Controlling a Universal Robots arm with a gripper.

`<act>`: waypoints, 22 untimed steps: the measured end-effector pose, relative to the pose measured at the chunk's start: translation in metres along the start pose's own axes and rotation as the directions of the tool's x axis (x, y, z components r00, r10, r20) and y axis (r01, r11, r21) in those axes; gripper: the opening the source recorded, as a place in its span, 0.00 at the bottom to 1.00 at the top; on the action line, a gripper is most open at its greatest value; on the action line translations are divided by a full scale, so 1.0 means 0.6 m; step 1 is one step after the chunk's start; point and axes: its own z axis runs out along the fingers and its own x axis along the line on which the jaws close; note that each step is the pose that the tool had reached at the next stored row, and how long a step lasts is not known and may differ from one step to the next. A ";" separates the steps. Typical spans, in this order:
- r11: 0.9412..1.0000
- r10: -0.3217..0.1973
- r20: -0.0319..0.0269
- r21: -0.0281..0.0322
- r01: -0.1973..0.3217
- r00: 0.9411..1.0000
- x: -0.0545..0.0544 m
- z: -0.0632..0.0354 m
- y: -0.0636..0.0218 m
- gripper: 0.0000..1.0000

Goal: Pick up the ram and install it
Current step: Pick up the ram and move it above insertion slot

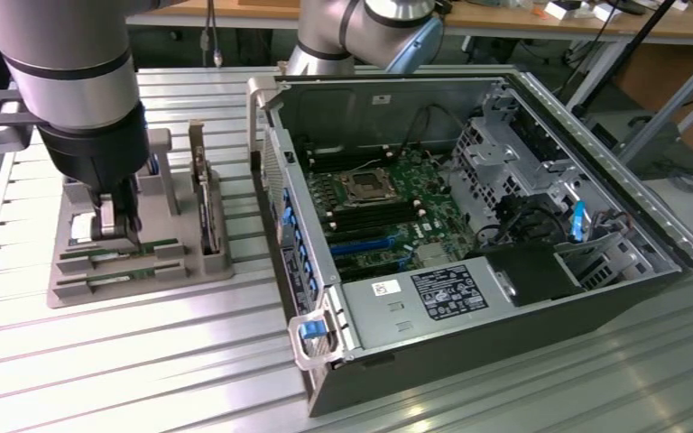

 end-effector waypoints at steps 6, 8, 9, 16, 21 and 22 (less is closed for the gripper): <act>1.000 0.000 -0.001 0.000 0.000 1.000 0.000 0.007 0.000 0.36; 1.000 0.000 -0.002 0.000 0.000 1.000 0.000 0.009 0.000 0.36; 1.000 0.000 -0.002 0.000 0.000 1.000 0.000 0.010 0.000 0.36; 1.000 0.000 -0.004 0.000 0.000 1.000 0.000 0.016 -0.001 0.36; 1.000 0.000 -0.005 0.000 0.000 1.000 0.000 0.020 -0.001 0.36; 1.000 0.000 -0.005 0.000 0.000 1.000 0.000 0.021 -0.001 0.36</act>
